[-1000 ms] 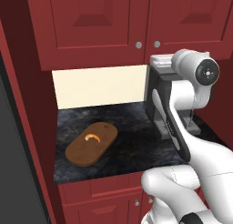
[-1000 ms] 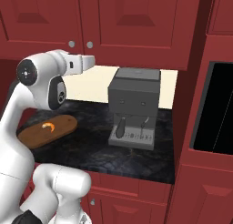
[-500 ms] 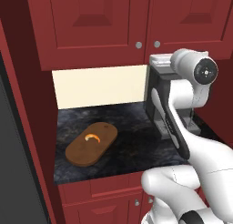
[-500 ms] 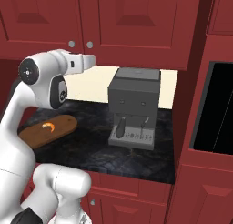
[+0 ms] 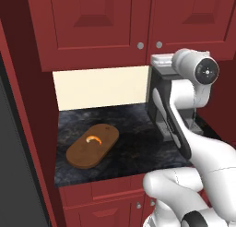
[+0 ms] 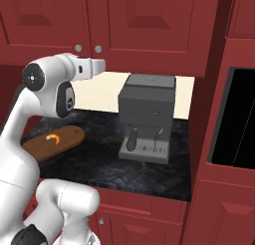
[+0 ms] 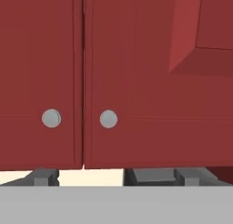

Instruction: Open the cabinet, retrieve the rolling pin, and place it next to the meat on the cutting board to prepare for tenderizing.

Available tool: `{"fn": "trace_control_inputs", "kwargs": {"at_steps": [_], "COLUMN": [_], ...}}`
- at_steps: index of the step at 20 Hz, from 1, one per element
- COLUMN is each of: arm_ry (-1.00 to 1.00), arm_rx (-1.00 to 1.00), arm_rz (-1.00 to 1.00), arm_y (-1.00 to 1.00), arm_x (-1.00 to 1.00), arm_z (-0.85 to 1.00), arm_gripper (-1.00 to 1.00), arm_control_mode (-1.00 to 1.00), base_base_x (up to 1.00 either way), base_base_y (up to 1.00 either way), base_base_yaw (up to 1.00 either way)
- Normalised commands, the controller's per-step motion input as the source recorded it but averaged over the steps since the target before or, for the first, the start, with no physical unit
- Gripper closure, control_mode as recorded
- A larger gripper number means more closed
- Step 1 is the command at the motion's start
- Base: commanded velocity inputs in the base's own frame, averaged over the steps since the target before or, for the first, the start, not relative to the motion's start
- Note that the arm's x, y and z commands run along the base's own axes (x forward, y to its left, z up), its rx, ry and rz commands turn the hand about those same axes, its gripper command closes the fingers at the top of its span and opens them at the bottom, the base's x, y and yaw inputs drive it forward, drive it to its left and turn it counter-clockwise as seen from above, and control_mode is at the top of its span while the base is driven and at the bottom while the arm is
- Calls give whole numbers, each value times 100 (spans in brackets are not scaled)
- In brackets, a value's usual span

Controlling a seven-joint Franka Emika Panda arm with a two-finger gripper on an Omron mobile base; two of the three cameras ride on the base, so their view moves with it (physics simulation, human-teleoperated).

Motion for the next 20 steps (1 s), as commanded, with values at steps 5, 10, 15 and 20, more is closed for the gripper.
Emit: {"fn": "trace_control_inputs", "kwargs": {"at_steps": [5,10,15,20], "arm_ry": [0,0,0,0], "arm_rx": [0,0,0,0], "arm_rz": [0,0,0,0], "arm_y": [0,0,0,0], "arm_x": [21,19,18,19], "arm_z": [0,2,0,0], "arm_gripper": [-100,-100,-100,-100], "arm_control_mode": [-100,-100,-100,-100], "base_base_x": [0,0,0,0], "base_base_y": [0,0,0,0], "base_base_yaw": [0,0,0,0]}}
